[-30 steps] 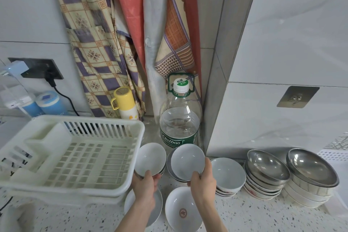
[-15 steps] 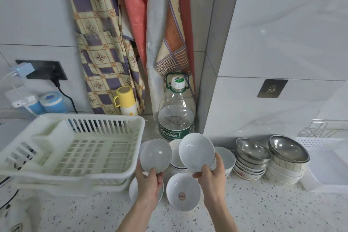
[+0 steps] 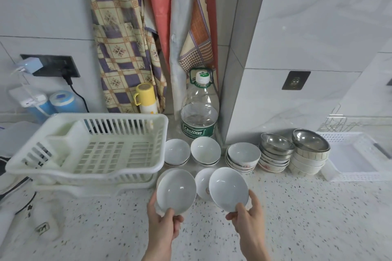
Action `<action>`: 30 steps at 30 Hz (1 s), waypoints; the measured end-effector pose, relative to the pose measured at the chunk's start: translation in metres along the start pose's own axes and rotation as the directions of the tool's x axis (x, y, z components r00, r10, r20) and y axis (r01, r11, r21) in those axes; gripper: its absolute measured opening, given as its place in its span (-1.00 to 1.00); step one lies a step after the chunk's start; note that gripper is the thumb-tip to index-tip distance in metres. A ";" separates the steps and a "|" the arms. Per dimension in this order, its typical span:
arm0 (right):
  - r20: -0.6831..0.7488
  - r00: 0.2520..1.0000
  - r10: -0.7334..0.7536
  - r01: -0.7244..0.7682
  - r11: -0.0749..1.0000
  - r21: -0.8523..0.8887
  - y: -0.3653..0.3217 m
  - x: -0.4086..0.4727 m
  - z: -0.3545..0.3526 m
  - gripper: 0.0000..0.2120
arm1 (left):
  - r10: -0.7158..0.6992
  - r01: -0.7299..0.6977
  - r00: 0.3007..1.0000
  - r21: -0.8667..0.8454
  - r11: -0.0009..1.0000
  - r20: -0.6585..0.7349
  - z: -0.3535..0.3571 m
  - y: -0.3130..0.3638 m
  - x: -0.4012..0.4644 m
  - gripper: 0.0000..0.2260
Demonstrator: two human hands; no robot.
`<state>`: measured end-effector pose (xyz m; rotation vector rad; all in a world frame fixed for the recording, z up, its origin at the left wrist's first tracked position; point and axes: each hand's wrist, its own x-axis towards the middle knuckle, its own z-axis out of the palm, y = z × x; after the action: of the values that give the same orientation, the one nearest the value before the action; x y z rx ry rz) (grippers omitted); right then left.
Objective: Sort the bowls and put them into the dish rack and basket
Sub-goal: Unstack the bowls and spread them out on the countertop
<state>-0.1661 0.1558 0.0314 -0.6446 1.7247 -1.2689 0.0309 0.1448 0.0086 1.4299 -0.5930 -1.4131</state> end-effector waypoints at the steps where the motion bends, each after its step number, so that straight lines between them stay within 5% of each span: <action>1: 0.005 1.000 0.013 -0.013 1.000 -0.026 0.006 -0.007 0.000 -0.52 | -0.007 0.007 1.000 0.027 1.000 -0.008 -0.008 -0.005 -0.005 -0.37; 16: 0.101 0.975 0.199 -0.170 0.954 -0.246 0.064 -0.045 -0.003 -0.47 | -0.086 0.110 0.990 0.237 0.965 -0.110 -0.048 -0.051 -0.026 -0.41; 30: 0.176 0.961 0.215 -0.134 0.913 -0.386 0.064 -0.029 -0.007 -0.45 | -0.045 0.094 0.991 0.426 0.900 -0.125 -0.047 -0.047 -0.018 -0.42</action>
<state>-0.1526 0.2042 -0.0176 -0.7924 1.8076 -0.7214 0.0579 0.1930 -0.0331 1.8846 -0.8255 -1.2938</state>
